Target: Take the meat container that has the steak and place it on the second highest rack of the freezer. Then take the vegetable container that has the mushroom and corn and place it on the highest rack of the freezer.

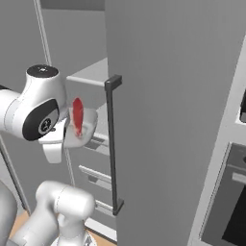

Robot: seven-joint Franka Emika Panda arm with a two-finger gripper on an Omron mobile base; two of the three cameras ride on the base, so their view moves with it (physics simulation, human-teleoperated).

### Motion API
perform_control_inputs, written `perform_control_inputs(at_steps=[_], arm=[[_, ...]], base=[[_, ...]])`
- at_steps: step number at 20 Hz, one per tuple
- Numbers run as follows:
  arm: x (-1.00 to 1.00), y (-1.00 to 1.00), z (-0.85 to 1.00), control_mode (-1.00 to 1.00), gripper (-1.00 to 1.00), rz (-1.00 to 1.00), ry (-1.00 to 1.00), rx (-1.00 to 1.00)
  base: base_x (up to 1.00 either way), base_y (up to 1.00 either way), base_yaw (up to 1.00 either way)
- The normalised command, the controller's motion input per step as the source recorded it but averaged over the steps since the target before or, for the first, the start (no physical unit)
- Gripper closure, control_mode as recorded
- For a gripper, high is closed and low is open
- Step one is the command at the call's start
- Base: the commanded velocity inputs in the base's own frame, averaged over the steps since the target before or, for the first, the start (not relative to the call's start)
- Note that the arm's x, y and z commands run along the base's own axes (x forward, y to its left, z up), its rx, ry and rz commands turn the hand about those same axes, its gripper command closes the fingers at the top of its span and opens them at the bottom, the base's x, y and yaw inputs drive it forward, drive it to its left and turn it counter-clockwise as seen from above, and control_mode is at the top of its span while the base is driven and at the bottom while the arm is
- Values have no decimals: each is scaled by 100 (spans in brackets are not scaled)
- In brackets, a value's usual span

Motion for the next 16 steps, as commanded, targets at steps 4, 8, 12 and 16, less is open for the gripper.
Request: perform_control_inputs(at_steps=[4, 8, 12, 16], arm=[[0, 0, 0, 100, 100, 0, 0, 0], [0, 0, 0, 100, 100, 0, 0, 0], [0, 0, 0, 100, 100, 0, 0, 0], [0, 0, 0, 100, 100, 0, 0, 0]], base=[[25, 34, -1], [51, 7, -1], [48, 29, -2], [37, 48, 0]])
